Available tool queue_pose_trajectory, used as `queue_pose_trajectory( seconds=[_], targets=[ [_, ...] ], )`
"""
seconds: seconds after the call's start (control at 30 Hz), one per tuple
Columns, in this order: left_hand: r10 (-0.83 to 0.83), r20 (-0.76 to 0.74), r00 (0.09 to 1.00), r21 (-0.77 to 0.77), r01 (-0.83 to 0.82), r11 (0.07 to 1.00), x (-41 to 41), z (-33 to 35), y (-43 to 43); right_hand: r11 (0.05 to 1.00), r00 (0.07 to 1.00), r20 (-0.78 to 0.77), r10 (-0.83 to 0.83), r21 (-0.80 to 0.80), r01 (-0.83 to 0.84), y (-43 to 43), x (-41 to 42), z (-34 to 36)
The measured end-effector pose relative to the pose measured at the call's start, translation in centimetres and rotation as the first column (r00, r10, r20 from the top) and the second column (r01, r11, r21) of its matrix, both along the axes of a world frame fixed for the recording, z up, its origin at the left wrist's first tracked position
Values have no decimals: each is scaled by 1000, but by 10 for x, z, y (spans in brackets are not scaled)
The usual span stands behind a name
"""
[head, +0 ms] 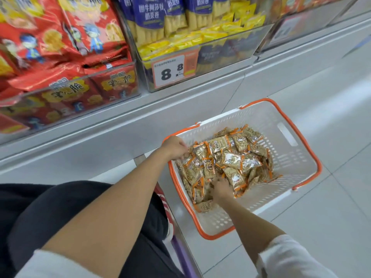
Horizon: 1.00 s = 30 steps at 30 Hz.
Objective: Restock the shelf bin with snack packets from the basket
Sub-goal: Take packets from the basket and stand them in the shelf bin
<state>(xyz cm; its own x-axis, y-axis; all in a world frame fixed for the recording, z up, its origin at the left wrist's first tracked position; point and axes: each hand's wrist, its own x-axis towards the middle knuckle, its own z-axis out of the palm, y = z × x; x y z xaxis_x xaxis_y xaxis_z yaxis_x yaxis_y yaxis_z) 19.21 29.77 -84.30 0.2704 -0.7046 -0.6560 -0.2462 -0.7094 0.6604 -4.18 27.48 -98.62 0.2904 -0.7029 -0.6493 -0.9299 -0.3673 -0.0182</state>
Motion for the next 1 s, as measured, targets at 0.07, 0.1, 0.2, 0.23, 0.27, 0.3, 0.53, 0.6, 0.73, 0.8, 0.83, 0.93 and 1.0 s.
queue_pose_trajectory(
  seconds=[0.07,0.1,0.2,0.23,0.27,0.3,0.53,0.6,0.73,0.8,0.83,0.93,1.0],
  targets=[
    [24,-17,1000,-3,-24,1000,0,8,1,981,954,230,-195,48,189,-18,2,27],
    [35,-32,999,-6,-35,999,-1,14,1,952,883,357,-305,122,280,-27,6,48],
    [77,-89,993,-35,-80,996,-7,39,2,772,573,522,-632,489,405,-53,18,116],
    [94,-114,989,-49,-100,994,-8,48,2,712,521,498,-693,585,388,-62,22,134],
    [100,-134,986,-68,-110,992,-8,57,1,669,499,474,-725,657,348,-70,26,153],
    [100,-140,985,-97,-114,989,-7,67,-1,631,483,456,-747,715,301,-78,31,167],
    [124,-11,992,-401,-118,908,14,161,-26,645,400,575,-714,762,56,-84,89,288],
    [189,-1,982,-477,-166,863,21,189,-26,653,363,619,-696,756,-36,-83,103,319],
    [305,61,950,-626,-202,753,40,247,-15,758,365,758,-541,627,-178,-75,121,372],
    [332,73,941,-695,-190,693,50,276,-7,790,348,809,-474,565,-238,-70,127,394],
    [355,48,934,-731,-209,650,55,289,-3,798,347,826,-445,541,-265,-68,130,404],
    [392,16,920,-793,-227,565,70,331,7,865,335,882,-332,426,-265,-63,141,432],
    [348,-7,938,-797,-215,565,78,358,16,900,282,916,-286,357,-248,-60,149,448]
  ],
)
